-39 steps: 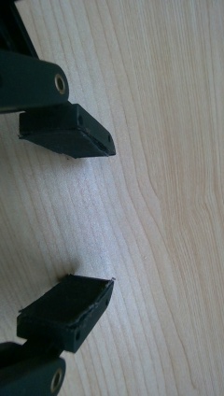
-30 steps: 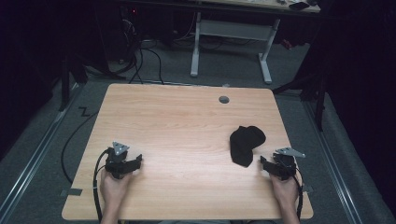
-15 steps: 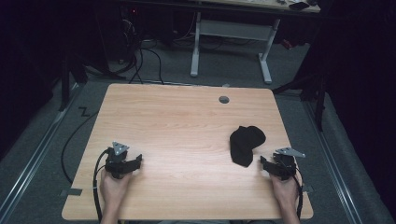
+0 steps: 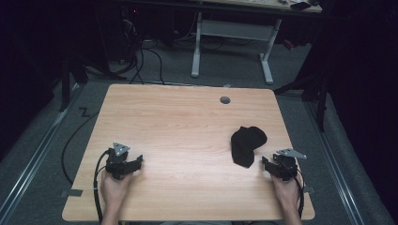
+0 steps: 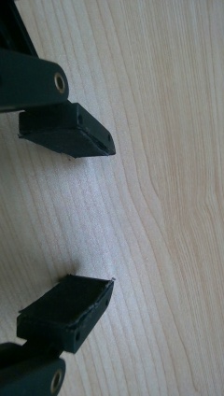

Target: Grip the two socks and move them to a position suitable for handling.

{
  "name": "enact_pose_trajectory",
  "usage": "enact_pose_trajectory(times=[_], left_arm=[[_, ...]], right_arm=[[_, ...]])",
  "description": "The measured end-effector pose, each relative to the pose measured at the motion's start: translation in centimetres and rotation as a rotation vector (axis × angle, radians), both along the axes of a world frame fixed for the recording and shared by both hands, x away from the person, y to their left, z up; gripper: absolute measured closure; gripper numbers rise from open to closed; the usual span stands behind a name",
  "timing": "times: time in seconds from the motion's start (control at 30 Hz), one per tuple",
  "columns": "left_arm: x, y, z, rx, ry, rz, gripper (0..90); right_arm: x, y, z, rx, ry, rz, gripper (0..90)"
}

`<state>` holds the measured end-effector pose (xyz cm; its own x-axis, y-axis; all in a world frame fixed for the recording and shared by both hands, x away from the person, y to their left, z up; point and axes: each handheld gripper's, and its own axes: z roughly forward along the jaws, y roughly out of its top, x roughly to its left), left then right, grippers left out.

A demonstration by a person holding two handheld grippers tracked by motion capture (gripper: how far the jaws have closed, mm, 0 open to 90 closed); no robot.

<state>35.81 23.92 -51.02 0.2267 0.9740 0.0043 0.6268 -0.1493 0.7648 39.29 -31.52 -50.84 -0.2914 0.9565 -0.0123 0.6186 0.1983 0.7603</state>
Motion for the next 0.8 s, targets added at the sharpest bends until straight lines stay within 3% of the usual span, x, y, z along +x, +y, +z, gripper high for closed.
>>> enact_pose_trajectory(times=[0.23, 0.33, 0.4, 0.47, 0.57, 0.6, 0.8], left_arm=[[0.0, 0.2, 0.0, -0.018, 0.0, 0.0, 29.4], [0.0, 0.1, 0.0, -0.01, 0.001, 0.002, 29.4], [0.0, 0.2, 0.0, -0.014, 0.001, 0.001, 29.3], [0.0, 0.2, 0.0, -0.015, 0.0, 0.001, 29.2], [0.0, 0.1, 0.0, -0.01, 0.001, 0.002, 29.2], [0.0, 0.1, 0.0, -0.005, 0.001, 0.001, 28.9], [0.0, 0.1, 0.0, -0.01, 0.001, 0.002, 28.9]], right_arm=[[0.1, -0.2, 0.0, 0.007, -0.007, -0.042, 56.0], [-0.4, -0.2, 0.5, 0.013, -0.072, -0.043, 58.5], [-0.5, -0.1, 1.0, 0.017, -0.081, -0.048, 59.7], [-0.6, 0.1, 1.7, 0.023, -0.078, -0.041, 60.4], [-1.1, 0.4, 2.5, 0.059, -0.123, -0.013, 60.3], [-1.0, 0.5, 2.5, 0.068, -0.118, -0.007, 60.3], [-0.8, 1.8, 2.4, 0.05, -0.107, 0.046, 58.6]])
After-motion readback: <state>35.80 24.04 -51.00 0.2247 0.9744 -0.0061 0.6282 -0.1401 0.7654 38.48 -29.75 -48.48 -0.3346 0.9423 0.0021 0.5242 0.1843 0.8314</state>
